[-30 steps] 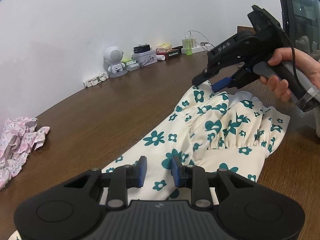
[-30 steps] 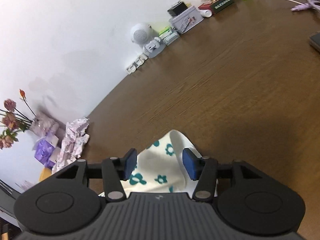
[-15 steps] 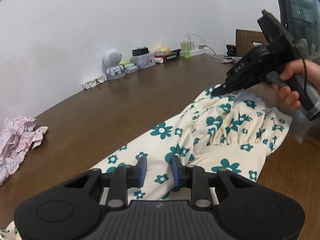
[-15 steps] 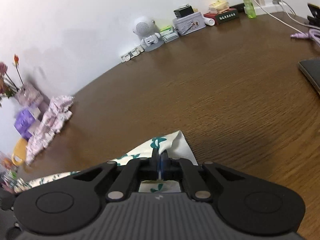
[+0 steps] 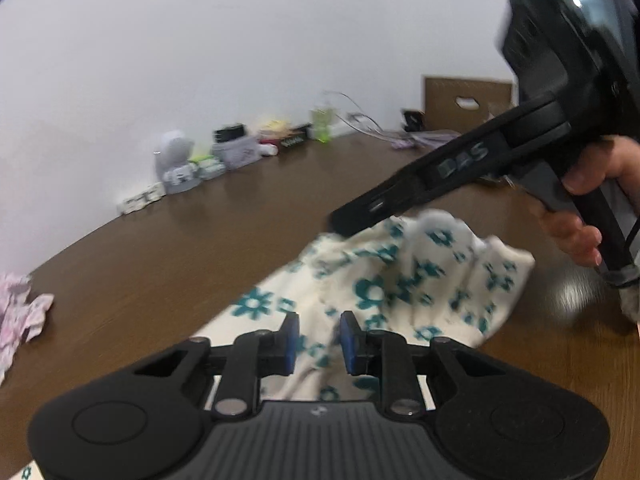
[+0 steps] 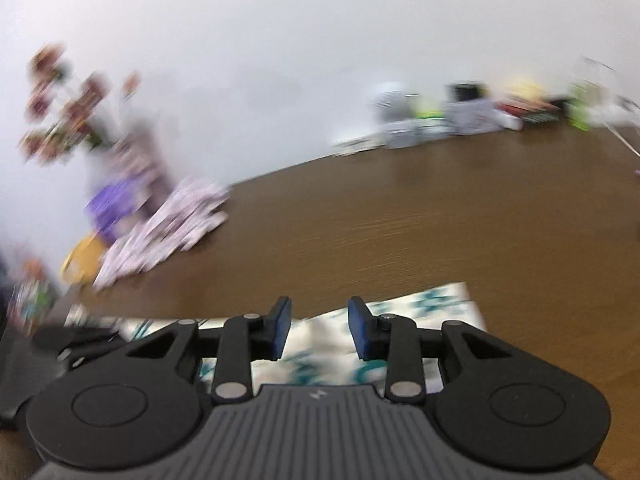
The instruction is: Fold clothes
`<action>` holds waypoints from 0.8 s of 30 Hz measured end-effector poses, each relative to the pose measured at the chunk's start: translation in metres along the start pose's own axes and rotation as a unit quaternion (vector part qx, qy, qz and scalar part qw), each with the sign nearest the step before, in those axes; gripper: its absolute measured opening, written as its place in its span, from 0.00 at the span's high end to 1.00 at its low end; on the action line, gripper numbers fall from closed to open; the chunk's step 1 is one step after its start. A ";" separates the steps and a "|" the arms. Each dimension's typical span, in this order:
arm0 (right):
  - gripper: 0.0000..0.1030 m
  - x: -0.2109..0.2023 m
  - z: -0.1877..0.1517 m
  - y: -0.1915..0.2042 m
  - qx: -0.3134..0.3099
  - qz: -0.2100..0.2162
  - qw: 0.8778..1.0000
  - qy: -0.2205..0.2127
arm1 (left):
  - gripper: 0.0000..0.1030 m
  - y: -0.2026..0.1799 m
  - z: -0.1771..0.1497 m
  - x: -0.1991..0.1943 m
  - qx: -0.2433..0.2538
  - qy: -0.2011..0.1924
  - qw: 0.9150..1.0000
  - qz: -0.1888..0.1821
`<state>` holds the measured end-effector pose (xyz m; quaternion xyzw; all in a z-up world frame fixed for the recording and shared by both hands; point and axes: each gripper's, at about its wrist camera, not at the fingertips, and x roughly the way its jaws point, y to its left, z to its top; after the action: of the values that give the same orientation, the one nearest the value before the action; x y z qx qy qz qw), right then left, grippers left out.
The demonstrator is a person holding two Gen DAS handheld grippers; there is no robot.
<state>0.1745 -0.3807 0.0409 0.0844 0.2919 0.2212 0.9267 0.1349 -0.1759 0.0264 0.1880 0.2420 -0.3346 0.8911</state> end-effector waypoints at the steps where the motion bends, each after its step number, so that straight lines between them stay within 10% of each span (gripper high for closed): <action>1: 0.71 0.004 -0.004 0.008 -0.019 -0.001 1.000 0.010 | 0.80 -0.005 -0.002 0.002 0.010 0.007 1.000 0.003; 9: 0.76 0.018 -0.044 0.034 -0.117 -0.055 0.990 0.049 | 0.81 -0.020 -0.012 0.007 0.045 0.008 0.999 0.018; 24: 0.60 -0.004 -0.041 0.038 -0.050 -0.028 0.998 -0.016 | 0.54 0.024 -0.038 -0.092 -0.035 -0.016 0.994 0.099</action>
<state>0.1342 -0.3479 0.0200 0.0334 0.2679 0.2082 0.9401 0.0790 -0.0941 0.0510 0.1748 0.2199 -0.2393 0.9294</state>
